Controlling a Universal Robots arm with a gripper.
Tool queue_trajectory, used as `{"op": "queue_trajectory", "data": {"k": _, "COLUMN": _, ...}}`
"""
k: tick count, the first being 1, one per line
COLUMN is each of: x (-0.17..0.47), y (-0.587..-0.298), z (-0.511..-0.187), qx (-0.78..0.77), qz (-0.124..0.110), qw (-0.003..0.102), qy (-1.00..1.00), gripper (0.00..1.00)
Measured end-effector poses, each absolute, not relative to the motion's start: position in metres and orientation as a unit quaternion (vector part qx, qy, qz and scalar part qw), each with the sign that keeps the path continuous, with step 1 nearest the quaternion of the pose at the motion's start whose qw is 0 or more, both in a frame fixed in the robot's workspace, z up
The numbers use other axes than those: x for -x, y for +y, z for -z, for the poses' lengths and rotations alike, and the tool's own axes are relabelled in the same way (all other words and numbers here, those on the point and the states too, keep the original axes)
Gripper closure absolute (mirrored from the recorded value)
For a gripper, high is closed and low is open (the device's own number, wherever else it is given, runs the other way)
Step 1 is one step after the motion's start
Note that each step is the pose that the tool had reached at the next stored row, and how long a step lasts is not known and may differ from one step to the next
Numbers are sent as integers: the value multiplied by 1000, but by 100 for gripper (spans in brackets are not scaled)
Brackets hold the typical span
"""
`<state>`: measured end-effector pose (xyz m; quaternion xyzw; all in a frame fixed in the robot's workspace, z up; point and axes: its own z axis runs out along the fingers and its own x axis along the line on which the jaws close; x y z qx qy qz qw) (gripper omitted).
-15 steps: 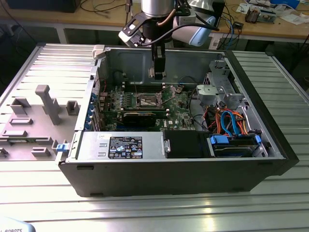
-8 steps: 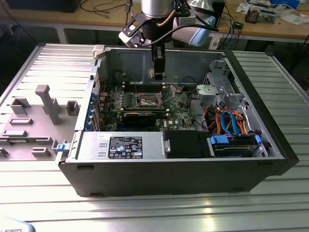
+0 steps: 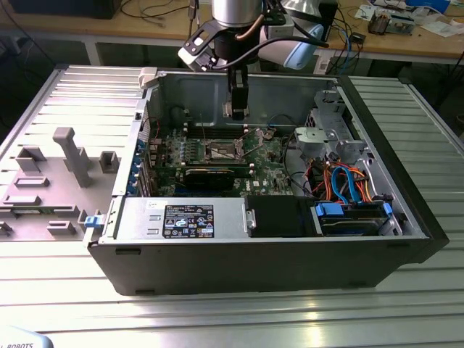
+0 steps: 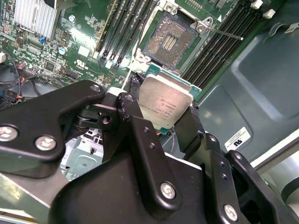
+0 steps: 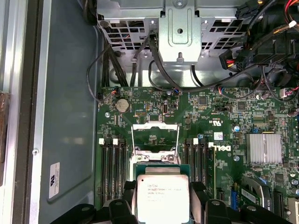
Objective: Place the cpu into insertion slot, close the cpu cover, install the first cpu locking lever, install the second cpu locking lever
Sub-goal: 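Place the cpu into insertion slot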
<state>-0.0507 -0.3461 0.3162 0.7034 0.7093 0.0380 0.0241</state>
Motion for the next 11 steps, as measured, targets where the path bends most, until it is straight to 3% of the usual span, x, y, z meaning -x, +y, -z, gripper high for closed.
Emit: {"op": "queue_trajectory", "data": {"k": 11, "x": 51, "y": -346, "z": -306, "qx": -703, "qz": -38, "qw": 24, "qy": 709, "gripper": 46}}
